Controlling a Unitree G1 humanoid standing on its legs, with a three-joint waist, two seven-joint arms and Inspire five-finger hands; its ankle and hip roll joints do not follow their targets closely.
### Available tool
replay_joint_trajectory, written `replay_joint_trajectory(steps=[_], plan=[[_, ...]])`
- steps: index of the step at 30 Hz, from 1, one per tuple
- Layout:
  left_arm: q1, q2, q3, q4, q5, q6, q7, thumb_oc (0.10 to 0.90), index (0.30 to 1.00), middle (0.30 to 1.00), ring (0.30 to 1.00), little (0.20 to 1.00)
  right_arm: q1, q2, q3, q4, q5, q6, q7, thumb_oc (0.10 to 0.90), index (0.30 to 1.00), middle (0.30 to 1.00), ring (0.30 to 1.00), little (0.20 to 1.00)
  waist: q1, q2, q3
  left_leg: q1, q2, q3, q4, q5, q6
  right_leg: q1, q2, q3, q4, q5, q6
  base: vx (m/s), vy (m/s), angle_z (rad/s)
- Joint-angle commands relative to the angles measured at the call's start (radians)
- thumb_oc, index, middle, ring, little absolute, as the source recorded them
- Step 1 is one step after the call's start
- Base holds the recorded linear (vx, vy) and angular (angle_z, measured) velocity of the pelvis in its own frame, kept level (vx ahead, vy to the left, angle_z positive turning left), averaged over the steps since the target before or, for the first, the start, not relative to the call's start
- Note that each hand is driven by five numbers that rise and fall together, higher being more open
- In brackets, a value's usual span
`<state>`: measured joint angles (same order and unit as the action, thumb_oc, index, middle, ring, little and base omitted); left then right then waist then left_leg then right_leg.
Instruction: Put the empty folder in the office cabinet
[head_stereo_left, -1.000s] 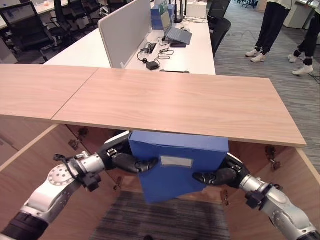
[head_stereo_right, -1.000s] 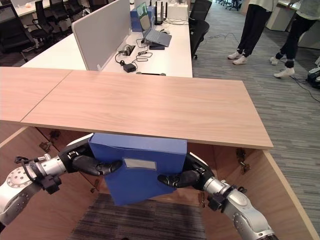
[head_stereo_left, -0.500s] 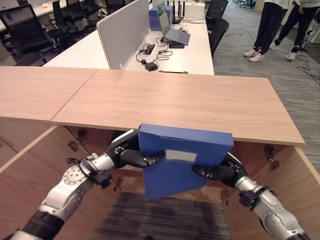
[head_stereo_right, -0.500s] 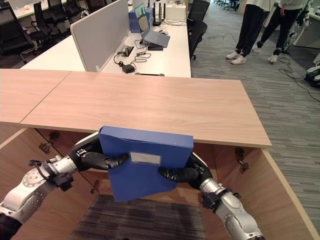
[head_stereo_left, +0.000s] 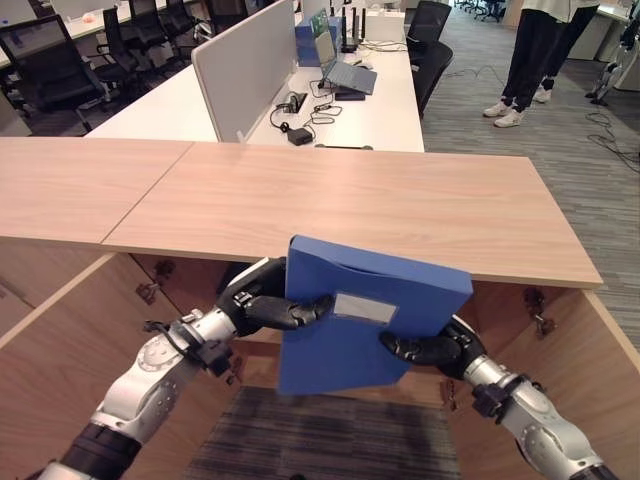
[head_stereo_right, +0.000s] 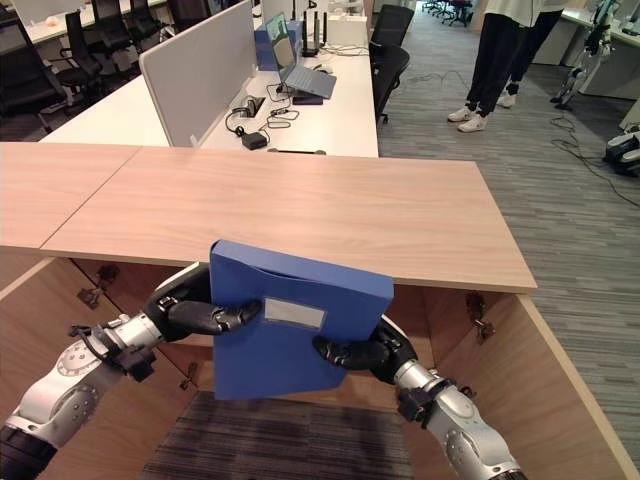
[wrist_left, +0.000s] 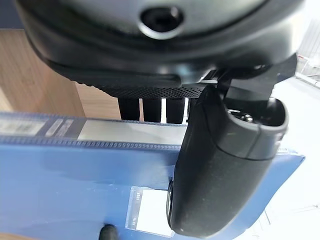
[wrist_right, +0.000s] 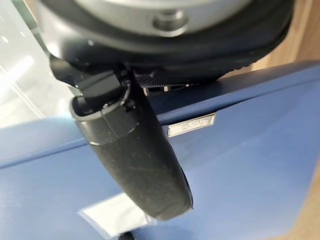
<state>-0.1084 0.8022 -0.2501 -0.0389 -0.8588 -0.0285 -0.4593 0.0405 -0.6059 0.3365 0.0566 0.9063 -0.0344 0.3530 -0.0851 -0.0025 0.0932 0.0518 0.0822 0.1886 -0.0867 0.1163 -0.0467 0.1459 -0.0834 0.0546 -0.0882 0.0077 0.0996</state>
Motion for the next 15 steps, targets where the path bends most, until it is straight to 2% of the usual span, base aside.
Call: replay_joint_trajectory(steps=[1, 15], plan=[[-0.234, -0.099, -0.061, -0.09, -0.09, -0.109, -0.066, 0.4, 0.3, 0.3, 0.3, 0.3, -0.213, 0.082, 0.065, -0.094, 0.078, -0.05, 0.074, 0.4, 0.3, 0.3, 0.3, 0.3, -0.007, -0.005, -0.025, 0.1, -0.01, 0.02, -0.001, -0.133, -0.007, -0.019, 0.016, -0.011, 0.044, -0.096, 0.048, 0.0, 0.0, 0.0], [-0.208, -0.114, -0.039, -0.088, -0.08, -0.109, -0.067, 0.4, 0.3, 0.3, 0.3, 0.3, -0.199, 0.08, 0.066, -0.088, 0.072, -0.034, 0.082, 0.4, 0.3, 0.3, 0.3, 0.3, -0.007, -0.006, -0.027, 0.101, -0.009, 0.017, -0.001, -0.132, -0.007, -0.019, 0.02, -0.013, 0.048, -0.101, 0.046, 0.0, 0.0, 0.0]])
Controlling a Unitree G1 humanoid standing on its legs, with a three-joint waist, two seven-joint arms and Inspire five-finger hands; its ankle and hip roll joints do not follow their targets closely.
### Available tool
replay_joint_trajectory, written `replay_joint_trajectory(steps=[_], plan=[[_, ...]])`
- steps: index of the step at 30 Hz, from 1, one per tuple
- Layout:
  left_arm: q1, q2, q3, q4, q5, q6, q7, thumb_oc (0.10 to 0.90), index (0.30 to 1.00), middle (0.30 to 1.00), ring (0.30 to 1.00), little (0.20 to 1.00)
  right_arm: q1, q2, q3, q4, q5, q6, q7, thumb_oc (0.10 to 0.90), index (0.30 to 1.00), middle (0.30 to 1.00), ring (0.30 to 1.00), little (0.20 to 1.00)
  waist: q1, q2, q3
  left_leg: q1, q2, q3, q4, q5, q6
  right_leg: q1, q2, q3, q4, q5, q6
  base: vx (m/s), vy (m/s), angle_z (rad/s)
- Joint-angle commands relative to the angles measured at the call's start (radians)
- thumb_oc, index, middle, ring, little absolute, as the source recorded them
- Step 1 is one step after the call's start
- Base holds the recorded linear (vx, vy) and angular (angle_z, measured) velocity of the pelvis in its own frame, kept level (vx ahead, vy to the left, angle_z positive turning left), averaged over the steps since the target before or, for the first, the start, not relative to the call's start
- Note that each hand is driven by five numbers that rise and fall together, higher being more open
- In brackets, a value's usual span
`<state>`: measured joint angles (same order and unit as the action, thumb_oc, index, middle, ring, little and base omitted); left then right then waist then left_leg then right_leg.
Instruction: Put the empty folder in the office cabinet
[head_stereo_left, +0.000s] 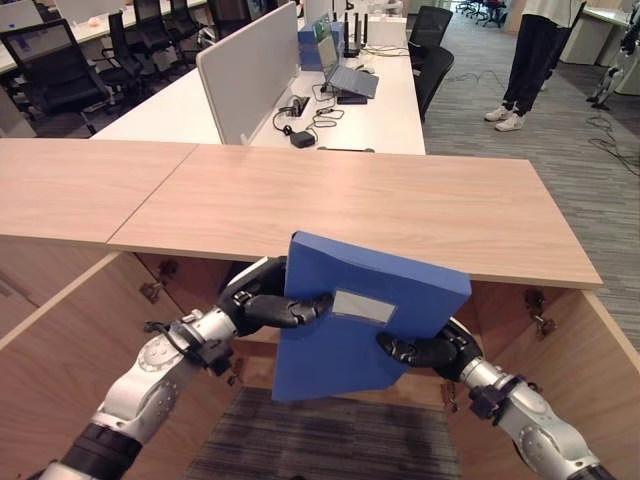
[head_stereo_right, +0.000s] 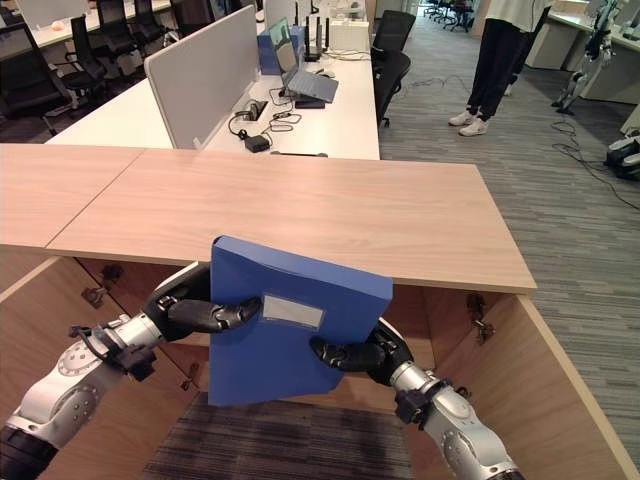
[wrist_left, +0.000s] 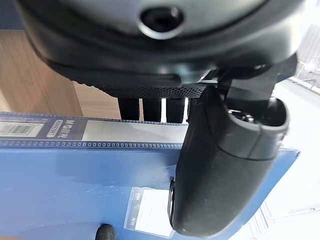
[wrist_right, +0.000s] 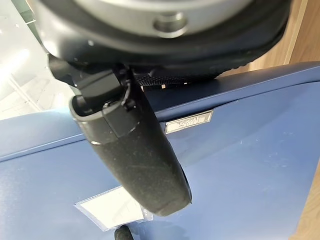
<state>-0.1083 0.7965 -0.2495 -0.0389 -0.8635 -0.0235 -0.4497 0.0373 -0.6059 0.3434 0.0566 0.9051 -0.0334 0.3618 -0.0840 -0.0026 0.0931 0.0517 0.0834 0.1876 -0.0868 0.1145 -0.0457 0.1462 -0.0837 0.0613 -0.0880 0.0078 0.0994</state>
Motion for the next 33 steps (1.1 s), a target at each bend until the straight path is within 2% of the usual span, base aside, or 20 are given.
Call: replay_joint_trajectory(steps=[1, 4, 5, 7, 9, 11, 13, 22, 30, 33], plan=[[-0.202, -0.112, -0.033, -0.086, -0.075, -0.114, -0.074, 0.4, 0.3, 0.3, 0.3, 0.3, -0.191, 0.081, 0.056, -0.088, 0.072, -0.035, 0.072, 0.4, 0.3, 0.3, 0.3, 0.3, -0.009, -0.006, -0.026, 0.101, -0.01, 0.018, 0.0, -0.13, -0.008, -0.02, 0.02, -0.019, 0.048, -0.101, 0.046, 0.0, 0.0, 0.0], [-0.182, -0.127, -0.016, -0.077, -0.062, -0.12, -0.064, 0.4, 0.3, 0.3, 0.3, 0.3, -0.169, 0.081, 0.047, -0.088, 0.068, -0.031, 0.073, 0.4, 0.3, 0.3, 0.3, 0.3, -0.009, -0.007, -0.027, 0.1, -0.01, 0.016, 0.0, -0.131, -0.008, -0.021, 0.02, -0.02, 0.047, -0.1, 0.046, 0.0, 0.0, 0.0], [-0.161, -0.134, -0.001, -0.071, -0.049, -0.124, -0.053, 0.441, 0.361, 0.361, 0.361, 0.361, -0.154, 0.076, 0.04, -0.089, 0.06, -0.024, 0.076, 0.4, 0.3, 0.3, 0.3, 0.3, -0.008, -0.008, -0.027, 0.099, -0.01, 0.016, 0.0, -0.131, -0.008, -0.021, 0.019, -0.021, 0.047, -0.1, 0.046, 0.0, 0.0, 0.0], [-0.149, -0.139, 0.007, -0.064, -0.042, -0.128, -0.042, 0.8, 0.9, 0.9, 0.9, 0.9, -0.142, 0.068, 0.036, -0.089, 0.053, -0.019, 0.077, 0.4, 0.3, 0.3, 0.3, 0.3, -0.008, -0.009, -0.028, 0.099, -0.01, 0.016, 0.0, -0.131, -0.008, -0.021, 0.019, -0.022, 0.046, -0.1, 0.046, 0.0, 0.0, 0.0], [-0.127, -0.147, 0.03, -0.048, -0.022, -0.138, -0.02, 0.8, 0.9, 0.9, 0.9, 0.9, -0.121, 0.051, 0.024, -0.09, 0.032, -0.012, 0.077, 0.4, 0.3, 0.3, 0.3, 0.3, -0.007, -0.011, -0.027, 0.097, -0.011, 0.016, 0.0, -0.132, -0.008, -0.022, 0.018, -0.022, 0.045, -0.098, 0.047, 0.0, 0.0, 0.0], [-0.084, -0.138, 0.075, -0.008, 0.1, -0.172, 0.043, 0.8, 0.9, 0.9, 0.9, 0.9, -0.084, 0.011, -0.012, -0.094, -0.016, -0.001, 0.072, 0.4, 0.3, 0.3, 0.3, 0.3, -0.003, -0.016, -0.023, 0.092, -0.011, 0.015, 0.0, -0.132, -0.009, -0.025, 0.018, -0.023, 0.044, -0.097, 0.047, 0.0, 0.0, 0.0], [-0.047, -0.116, 0.096, 0.022, 0.172, -0.173, 0.051, 0.8, 0.9, 0.9, 0.9, 0.9, -0.057, -0.014, -0.045, -0.106, -0.045, 0.002, 0.074, 0.4, 0.3, 0.3, 0.3, 0.3, -0.003, -0.017, -0.021, 0.089, -0.012, 0.015, 0.0, -0.133, -0.01, -0.028, 0.018, -0.022, 0.042, -0.095, 0.049, 0.0, 0.0, 0.0], [0.194, -0.042, 0.183, 0.176, 0.201, -0.1, -0.092, 0.8, 0.9, 0.9, 0.9, 0.9, 0.079, -0.111, -0.164, -0.145, -0.066, 0.036, 0.13, 0.4, 0.3, 0.3, 0.3, 0.3, -0.002, -0.015, -0.012, 0.08, -0.012, 0.023, 0.0, -0.131, -0.013, -0.042, 0.02, -0.028, 0.049, -0.093, 0.056, 0.0, 0.0, 0.0], [0.264, -0.011, 0.193, 0.233, 0.281, -0.101, -0.104, 0.8, 0.9, 0.9, 0.9, 0.9, 0.128, -0.14, -0.171, -0.095, -0.133, 0.048, 0.148, 0.4, 0.3, 0.3, 0.3, 0.3, 0.0, -0.013, -0.007, 0.076, -0.012, 0.023, 0.0, -0.129, -0.013, -0.046, 0.021, -0.037, 0.052, -0.095, 0.059, 0.0, 0.0, 0.01], [0.274, -0.01, 0.168, 0.295, 0.37, -0.103, -0.086, 0.8, 0.9, 0.9, 0.9, 0.9, 0.132, -0.101, -0.149, -0.002, -0.165, 0.054, 0.128, 0.4, 0.3, 0.3, 0.3, 0.3, 0.002, -0.012, -0.004, 0.074, -0.011, 0.023, 0.0, -0.13, -0.014, -0.047, 0.02, -0.04, 0.052, -0.095, 0.059, 0.0, -0.001, 0.02]])
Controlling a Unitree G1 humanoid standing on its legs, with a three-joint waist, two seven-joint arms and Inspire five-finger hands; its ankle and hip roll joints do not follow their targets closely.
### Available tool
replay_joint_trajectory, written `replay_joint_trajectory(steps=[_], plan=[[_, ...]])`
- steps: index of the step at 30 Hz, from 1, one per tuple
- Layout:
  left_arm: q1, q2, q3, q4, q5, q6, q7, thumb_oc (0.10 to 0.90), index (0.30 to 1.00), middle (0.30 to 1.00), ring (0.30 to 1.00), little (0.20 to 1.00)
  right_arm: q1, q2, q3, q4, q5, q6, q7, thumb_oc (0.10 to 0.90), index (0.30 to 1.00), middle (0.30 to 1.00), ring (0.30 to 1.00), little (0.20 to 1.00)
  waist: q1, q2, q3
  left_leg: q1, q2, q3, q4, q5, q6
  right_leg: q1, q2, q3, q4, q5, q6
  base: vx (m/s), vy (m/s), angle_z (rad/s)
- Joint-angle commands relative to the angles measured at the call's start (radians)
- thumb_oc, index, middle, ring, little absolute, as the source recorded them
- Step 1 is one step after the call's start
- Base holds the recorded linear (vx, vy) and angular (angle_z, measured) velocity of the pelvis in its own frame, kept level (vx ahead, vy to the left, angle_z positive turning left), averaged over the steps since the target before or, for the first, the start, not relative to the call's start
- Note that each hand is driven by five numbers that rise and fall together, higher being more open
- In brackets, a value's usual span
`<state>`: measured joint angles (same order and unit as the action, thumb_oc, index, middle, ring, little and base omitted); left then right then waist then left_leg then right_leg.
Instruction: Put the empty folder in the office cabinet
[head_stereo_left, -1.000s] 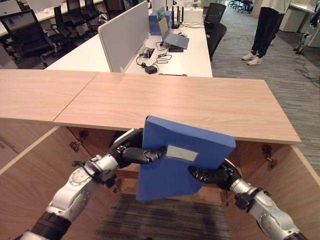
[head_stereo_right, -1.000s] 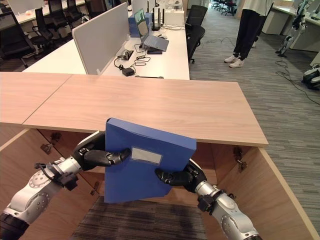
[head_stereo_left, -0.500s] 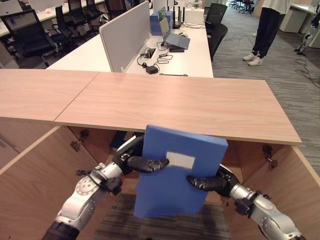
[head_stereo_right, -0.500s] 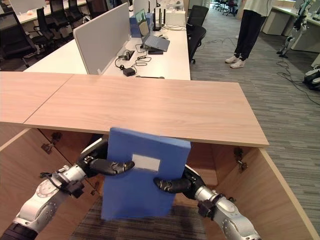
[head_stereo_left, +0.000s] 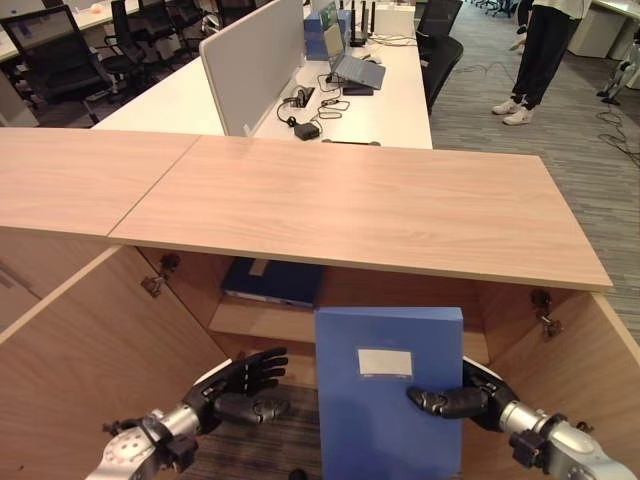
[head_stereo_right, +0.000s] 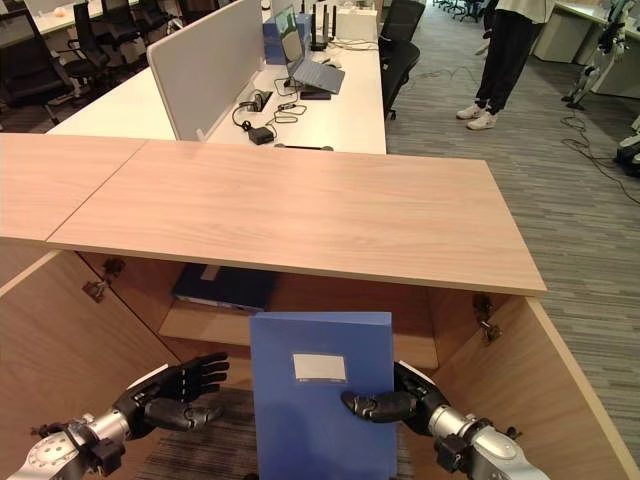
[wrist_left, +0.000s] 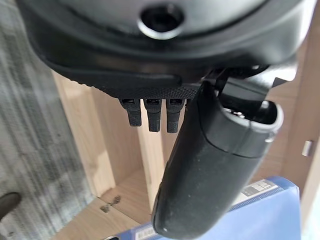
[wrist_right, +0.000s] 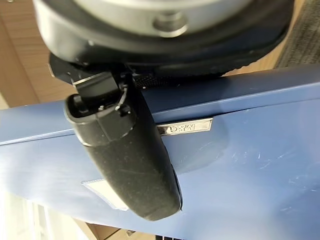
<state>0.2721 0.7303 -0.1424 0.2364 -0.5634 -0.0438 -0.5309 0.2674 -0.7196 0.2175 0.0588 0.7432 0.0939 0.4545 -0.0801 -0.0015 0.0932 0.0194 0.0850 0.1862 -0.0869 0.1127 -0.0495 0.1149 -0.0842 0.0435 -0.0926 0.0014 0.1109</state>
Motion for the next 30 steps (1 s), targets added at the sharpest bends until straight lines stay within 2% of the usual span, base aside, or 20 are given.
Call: replay_joint_trajectory(steps=[1, 2, 6, 8, 9, 10, 11, 18, 20, 22, 26, 30], plan=[[-0.108, 0.058, 0.054, 0.036, 0.102, -0.085, 0.005, 0.8, 0.9, 0.9, 0.9, 0.9, -0.1, 0.025, -0.022, 0.02, -0.011, -0.075, 0.031, 0.4, 0.3, 0.3, 0.3, 0.3, -0.002, -0.013, -0.004, 0.106, -0.013, 0.024, 0.0, -0.128, -0.009, -0.016, 0.021, -0.022, 0.057, -0.089, 0.048, 0.0, 0.0, 0.0], [-0.108, 0.049, 0.042, 0.059, 0.144, -0.084, 0.014, 0.8, 0.9, 0.9, 0.9, 0.9, -0.099, 0.057, -0.024, 0.055, -0.016, -0.076, 0.013, 0.4, 0.3, 0.3, 0.3, 0.3, -0.003, -0.012, -0.003, 0.104, -0.013, 0.024, 0.0, -0.127, -0.009, -0.016, 0.02, -0.024, 0.057, -0.09, 0.047, 0.0, 0.0, 0.0], [-0.135, -0.095, 0.024, 0.223, 0.217, -0.087, 0.105, 0.8, 0.9, 0.9, 0.9, 0.9, -0.123, 0.207, -0.054, 0.214, -0.062, -0.117, -0.108, 0.4, 0.3, 0.3, 0.3, 0.3, -0.005, -0.009, -0.004, 0.103, -0.016, 0.021, 0.0, -0.13, -0.005, -0.019, 0.02, -0.025, 0.061, -0.094, 0.043, 0.0, 0.0, 0.0], [-0.156, -0.149, 0.016, 0.298, 0.259, -0.098, 0.161, 0.8, 0.9, 0.9, 0.9, 0.9, -0.139, 0.284, -0.084, 0.266, 0.005, -0.137, -0.16, 0.4, 0.3, 0.3, 0.3, 0.3, -0.006, -0.007, -0.003, 0.103, -0.017, 0.018, 0.0, -0.131, -0.003, -0.02, 0.021, -0.025, 0.063, -0.096, 0.039, 0.01, -0.001, -0.02], [-0.159, -0.15, 0.015, 0.3, 0.259, -0.099, 0.161, 0.8, 0.9, 0.9, 0.9, 0.9, -0.14, 0.284, -0.084, 0.266, 0.006, -0.137, -0.16, 0.4, 0.3, 0.3, 0.3, 0.3, -0.006, -0.007, -0.002, 0.103, -0.017, 0.018, 0.0, -0.131, -0.003, -0.02, 0.021, -0.025, 0.063, -0.096, 0.039, 0.0, 0.0, 0.0], [-0.168, -0.175, 0.01, 0.337, 0.283, -0.105, 0.187, 0.8, 0.9, 0.9, 0.9, 0.9, -0.152, 0.325, -0.099, 0.291, 0.046, -0.151, -0.184, 0.4, 0.3, 0.3, 0.3, 0.3, -0.006, -0.005, 0.0, 0.103, -0.018, 0.017, 0.0, -0.132, -0.002, -0.021, 0.022, -0.024, 0.065, -0.098, 0.037, 0.02, 0.0, 0.05], [-0.182, -0.228, 0.003, 0.405, 0.299, -0.105, 0.23, 0.8, 0.9, 0.9, 0.9, 0.9, -0.179, 0.398, -0.123, 0.337, 0.141, -0.179, -0.241, 0.4, 0.3, 0.3, 0.3, 0.3, -0.006, -0.002, 0.004, 0.102, -0.017, 0.016, 0.0, -0.132, -0.001, -0.025, 0.023, -0.023, 0.071, -0.102, 0.035, 0.02, -0.001, 0.07], [-0.238, -0.349, -0.036, 0.583, 0.277, -0.11, 0.347, 0.8, 0.9, 0.9, 0.9, 0.9, -0.314, 0.531, -0.199, 0.437, 0.437, -0.273, -0.351, 0.4, 0.3, 0.3, 0.3, 0.3, 0.009, 0.008, 0.036, 0.081, -0.018, 0.005, 0.0, -0.128, -0.002, -0.059, 0.031, -0.027, 0.098, -0.117, 0.025, -0.01, -0.016, 0.08], [-0.239, -0.355, -0.048, 0.592, 0.282, -0.11, 0.353, 0.8, 0.9, 0.9, 0.9, 0.9, -0.332, 0.538, -0.206, 0.442, 0.461, -0.291, -0.36, 0.4, 0.3, 0.3, 0.3, 0.3, 0.013, 0.009, 0.039, 0.076, -0.017, 0.003, 0.0, -0.127, -0.003, -0.064, 0.032, -0.029, 0.1, -0.117, 0.023, -0.02, -0.024, 0.09], [-0.252, -0.365, -0.09, 0.613, 0.301, -0.112, 0.364, 0.8, 0.9, 0.9, 0.9, 0.9, -0.42, 0.545, -0.258, 0.497, 0.534, -0.346, -0.397, 0.4, 0.3, 0.3, 0.3, 0.3, 0.027, 0.016, 0.059, 0.058, -0.018, -0.005, 0.0, -0.12, -0.003, -0.081, 0.033, -0.037, 0.106, -0.121, 0.021, -0.03, -0.036, 0.14], [-0.259, -0.359, -0.125, 0.605, 0.319, -0.114, 0.363, 0.8, 0.9, 0.9, 0.9, 0.9, -0.486, 0.544, -0.306, 0.517, 0.584, -0.387, -0.411, 0.4, 0.3, 0.3, 0.3, 0.3, 0.038, 0.024, 0.074, 0.04, -0.017, -0.014, 0.0, -0.113, -0.004, -0.098, 0.032, -0.043, 0.112, -0.123, 0.02, -0.03, -0.019, 0.06], [-0.293, -0.328, -0.208, 0.585, 0.34, -0.124, 0.359, 0.8, 0.9, 0.9, 0.9, 0.9, -0.705, 0.472, -0.41, 0.574, 0.679, -0.513, -0.469, 0.4, 0.3, 0.3, 0.3, 0.3, 0.067, 0.065, 0.116, -0.02, -0.025, -0.04, 0.0, -0.096, -0.003, -0.177, 0.028, -0.067, 0.158, -0.131, 0.019, -0.09, 0.003, 0.11]])
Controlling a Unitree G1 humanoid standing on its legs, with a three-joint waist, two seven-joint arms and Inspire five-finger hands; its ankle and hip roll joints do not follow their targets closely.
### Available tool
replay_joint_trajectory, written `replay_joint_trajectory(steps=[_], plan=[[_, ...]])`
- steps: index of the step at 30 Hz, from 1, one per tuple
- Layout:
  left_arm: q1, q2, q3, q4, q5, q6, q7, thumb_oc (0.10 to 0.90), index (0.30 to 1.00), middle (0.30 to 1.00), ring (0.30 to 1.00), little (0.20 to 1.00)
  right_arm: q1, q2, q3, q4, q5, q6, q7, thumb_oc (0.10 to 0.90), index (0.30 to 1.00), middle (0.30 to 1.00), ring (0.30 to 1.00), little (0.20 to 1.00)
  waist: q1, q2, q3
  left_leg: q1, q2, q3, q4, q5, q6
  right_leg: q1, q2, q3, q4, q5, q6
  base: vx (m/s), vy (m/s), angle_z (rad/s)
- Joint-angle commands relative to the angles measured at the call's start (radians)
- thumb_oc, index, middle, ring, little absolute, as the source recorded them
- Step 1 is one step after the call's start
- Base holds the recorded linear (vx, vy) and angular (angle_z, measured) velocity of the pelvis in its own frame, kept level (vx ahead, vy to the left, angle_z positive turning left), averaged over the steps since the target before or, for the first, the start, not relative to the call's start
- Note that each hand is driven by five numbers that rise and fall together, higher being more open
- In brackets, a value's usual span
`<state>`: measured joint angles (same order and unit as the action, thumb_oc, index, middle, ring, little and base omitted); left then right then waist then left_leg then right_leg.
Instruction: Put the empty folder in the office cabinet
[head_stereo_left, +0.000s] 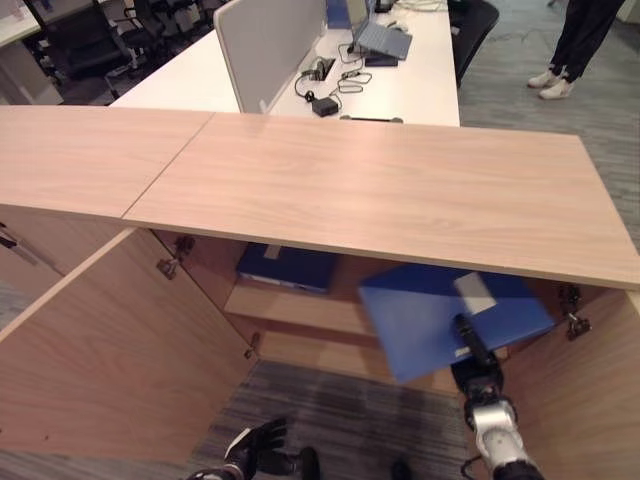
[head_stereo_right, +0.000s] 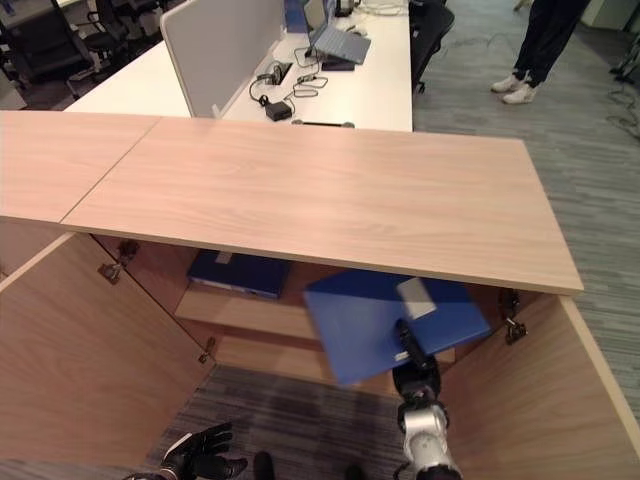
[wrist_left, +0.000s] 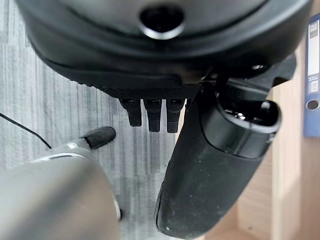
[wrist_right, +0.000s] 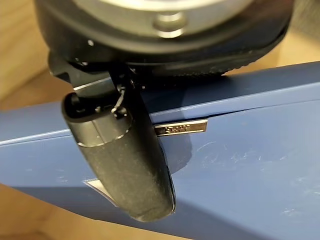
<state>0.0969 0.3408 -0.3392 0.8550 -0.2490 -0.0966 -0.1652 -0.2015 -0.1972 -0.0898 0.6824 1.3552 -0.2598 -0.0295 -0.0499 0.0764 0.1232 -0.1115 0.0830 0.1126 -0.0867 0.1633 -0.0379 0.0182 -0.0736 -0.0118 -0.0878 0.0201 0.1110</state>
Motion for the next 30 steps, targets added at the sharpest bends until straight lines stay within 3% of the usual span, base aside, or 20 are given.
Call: replay_joint_trajectory(steps=[1, 3, 8, 12, 17, 23, 30], plan=[[-0.125, 0.066, -0.021, -0.034, 0.024, -0.074, -0.007, 0.8, 0.9, 0.9, 0.9, 0.9, -0.279, -0.068, -0.119, -0.035, 0.079, -0.177, 0.006, 0.4, 0.3, 0.3, 0.3, 0.3, 0.043, -0.003, 0.092, 0.098, -0.026, 0.029, -0.001, -0.144, -0.014, -0.1, 0.017, -0.016, 0.169, -0.152, 0.019, -0.06, 0.016, 0.22], [-0.136, 0.067, -0.029, -0.033, 0.022, -0.075, -0.007, 0.8, 0.9, 0.9, 0.9, 0.9, -0.32, -0.089, -0.136, -0.015, 0.092, -0.189, -0.002, 0.4, 0.3, 0.3, 0.3, 0.3, 0.047, 0.004, 0.096, 0.085, -0.027, 0.025, -0.001, -0.141, -0.013, -0.121, 0.016, -0.017, 0.185, -0.158, 0.019, -0.03, 0.015, 0.18], [-0.178, 0.105, -0.113, -0.073, 0.022, -0.095, -0.014, 0.8, 0.9, 0.9, 0.9, 0.9, -0.54, -0.238, -0.177, 0.106, 0.146, -0.234, -0.049, 0.4, 0.3, 0.3, 0.3, 0.3, 0.076, 0.051, 0.11, 0.024, -0.042, 0.007, -0.001, -0.125, -0.018, -0.205, 0.001, -0.036, 0.247, -0.178, 0.025, -0.03, 0.032, 0.1], [-0.204, 0.141, -0.161, -0.106, 0.001, -0.107, -0.03, 0.8, 0.9, 0.9, 0.9, 0.9, -0.7, -0.407, -0.169, 0.265, 0.171, -0.219, -0.083, 0.4, 0.3, 0.3, 0.3, 0.3, 0.099, 0.091, 0.111, -0.011, -0.05, 0.0, 0.002, -0.116, -0.025, -0.257, -0.021, -0.048, 0.292, -0.196, 0.032, 0.02, 0.016, 0.22], [-0.24, 0.2, -0.273, -0.199, 0.038, -0.13, -0.071, 0.8, 0.9, 0.9, 0.9, 0.9, -0.881, -0.54, -0.085, 0.395, 0.155, -0.163, -0.099, 0.4, 0.3, 0.3, 0.3, 0.3, 0.117, 0.155, 0.127, -0.032, -0.066, 0.008, 0.009, -0.111, -0.028, -0.314, -0.048, -0.037, 0.344, -0.216, 0.038, 0.02, 0.045, 0.1], [-0.251, 0.235, -0.318, -0.257, 0.022, -0.139, -0.097, 0.8, 0.9, 0.9, 0.9, 0.9, -1.007, -0.648, -0.015, 0.48, 0.172, -0.133, -0.097, 0.4, 0.3, 0.3, 0.3, 0.3, 0.141, 0.211, 0.133, -0.061, -0.075, 0.013, 0.035, -0.116, -0.033, -0.387, -0.082, -0.024, 0.444, -0.253, 0.042, 0.03, 0.047, 0.07], [-0.246, 0.25, -0.331, -0.291, -0.001, -0.138, -0.113, 0.8, 0.9, 0.9, 0.9, 0.9, -1.094, -0.73, 0.041, 0.495, 0.19, -0.118, -0.087, 0.4, 0.3, 0.3, 0.3, 0.3, 0.145, 0.238, 0.139, -0.115, -0.101, 0.012, 0.106, -0.145, -0.039, -0.482, -0.125, -0.006, 0.592, -0.324, 0.034, 0.03, 0.008, 0.09]])
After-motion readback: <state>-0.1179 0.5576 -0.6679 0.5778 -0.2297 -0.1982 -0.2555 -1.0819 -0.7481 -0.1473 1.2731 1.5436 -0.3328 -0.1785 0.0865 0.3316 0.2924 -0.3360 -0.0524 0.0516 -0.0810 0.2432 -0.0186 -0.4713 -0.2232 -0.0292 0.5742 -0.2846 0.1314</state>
